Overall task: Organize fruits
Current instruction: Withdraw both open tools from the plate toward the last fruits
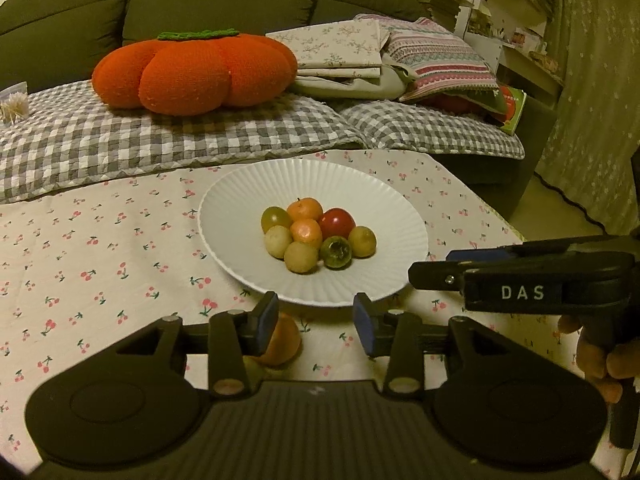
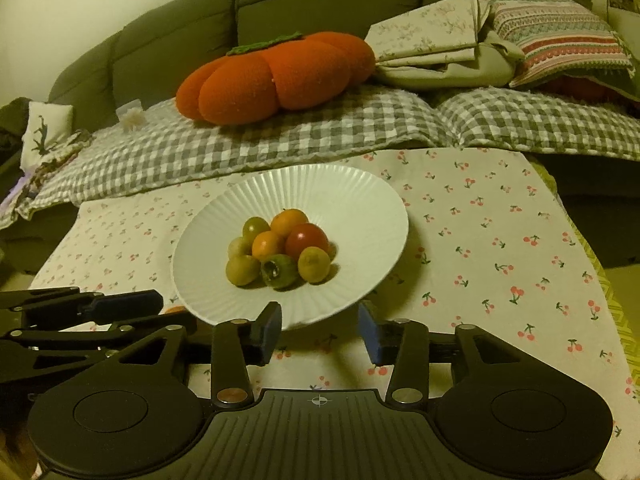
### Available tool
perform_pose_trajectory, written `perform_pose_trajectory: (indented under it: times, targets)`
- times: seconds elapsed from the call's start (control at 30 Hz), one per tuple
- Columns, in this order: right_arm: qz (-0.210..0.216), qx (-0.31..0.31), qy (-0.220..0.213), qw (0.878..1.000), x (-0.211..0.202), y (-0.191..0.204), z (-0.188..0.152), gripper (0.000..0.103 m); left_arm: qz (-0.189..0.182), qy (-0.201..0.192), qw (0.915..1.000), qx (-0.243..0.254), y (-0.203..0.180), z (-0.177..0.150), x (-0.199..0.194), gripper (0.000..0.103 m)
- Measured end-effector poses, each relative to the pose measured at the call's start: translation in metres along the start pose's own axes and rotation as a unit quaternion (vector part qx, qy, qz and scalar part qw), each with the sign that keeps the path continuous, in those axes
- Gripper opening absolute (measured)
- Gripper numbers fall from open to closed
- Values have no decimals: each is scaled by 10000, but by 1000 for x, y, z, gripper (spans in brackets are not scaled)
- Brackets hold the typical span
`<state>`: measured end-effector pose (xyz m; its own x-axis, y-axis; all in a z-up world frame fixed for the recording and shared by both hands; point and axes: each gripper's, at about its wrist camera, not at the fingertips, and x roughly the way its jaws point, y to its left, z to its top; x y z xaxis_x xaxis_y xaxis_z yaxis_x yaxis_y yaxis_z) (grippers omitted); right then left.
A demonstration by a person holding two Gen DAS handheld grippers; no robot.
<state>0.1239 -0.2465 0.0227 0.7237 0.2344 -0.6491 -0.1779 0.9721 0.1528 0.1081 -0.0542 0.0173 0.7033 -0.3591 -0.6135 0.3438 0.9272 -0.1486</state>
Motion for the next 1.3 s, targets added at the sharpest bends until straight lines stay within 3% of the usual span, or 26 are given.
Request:
perform_pose_trajectory:
  times: [0.17,0.8,1.07,1.3]
  targets:
    - [12,-41,15,10000,-5,1,-3,50,15,34,10000,54,2,-4,-7,49]
    - [94,-269,183,9994,-13,17,-18,62,156,330,9993,101,23,-30,-27,67]
    - [86,-331,269,9991,-11,21,-25,68,229,450,9987,86,34,-43,-33,84]
    - [57,-382,265,9989,-10,26,-31,87,449,548,9975,55,41,-55,-30,96]
